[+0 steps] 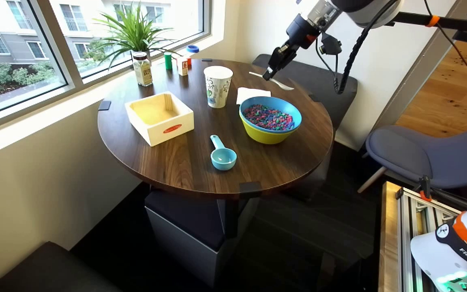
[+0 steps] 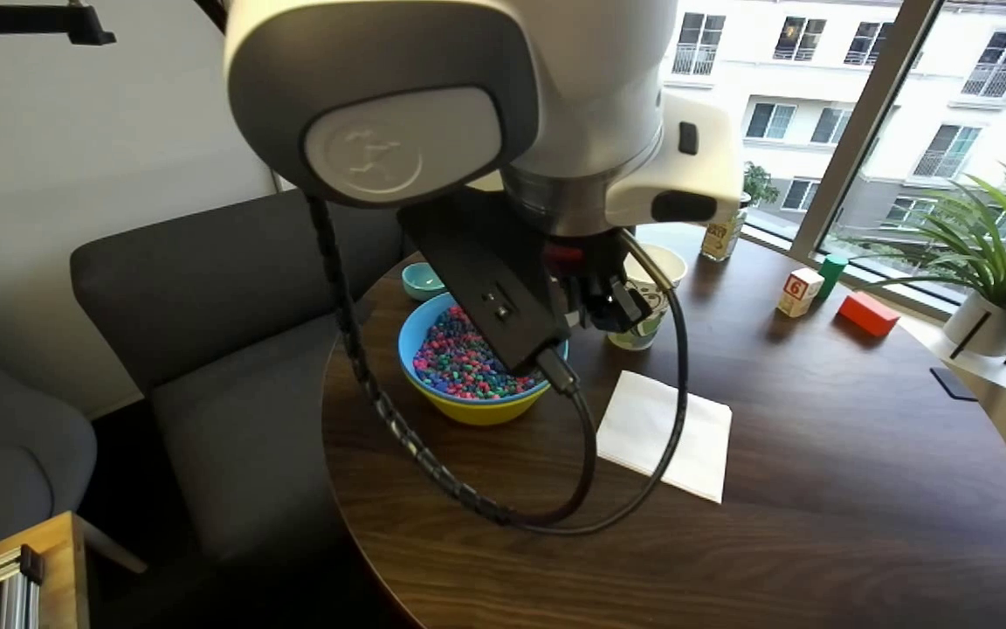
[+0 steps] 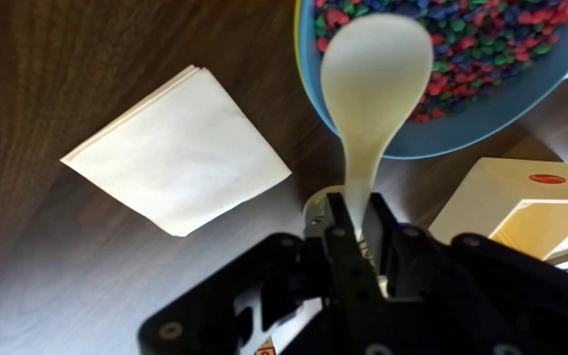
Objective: Get some content from the blue bowl, put it on the white spoon and then put it back in the blue bowl
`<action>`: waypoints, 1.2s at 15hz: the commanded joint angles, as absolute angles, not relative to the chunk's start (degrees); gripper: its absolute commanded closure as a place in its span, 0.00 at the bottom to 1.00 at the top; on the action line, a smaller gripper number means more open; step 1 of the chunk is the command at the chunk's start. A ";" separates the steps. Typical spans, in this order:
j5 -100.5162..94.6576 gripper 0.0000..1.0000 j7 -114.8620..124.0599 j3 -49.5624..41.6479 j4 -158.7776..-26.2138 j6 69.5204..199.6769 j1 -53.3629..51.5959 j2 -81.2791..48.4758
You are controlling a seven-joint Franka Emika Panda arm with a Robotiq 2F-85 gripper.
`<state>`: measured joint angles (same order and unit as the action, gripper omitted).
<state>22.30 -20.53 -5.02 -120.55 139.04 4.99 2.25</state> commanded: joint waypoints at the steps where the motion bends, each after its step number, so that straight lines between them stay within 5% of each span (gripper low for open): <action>1: 18.25 0.97 -19.46 -6.01 -116.76 137.47 5.65 -2.25; 18: 15.00 0.97 -20.20 -4.50 -103.17 137.70 9.73 -19.61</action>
<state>16.91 -21.10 -5.88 -106.43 138.98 8.78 -16.64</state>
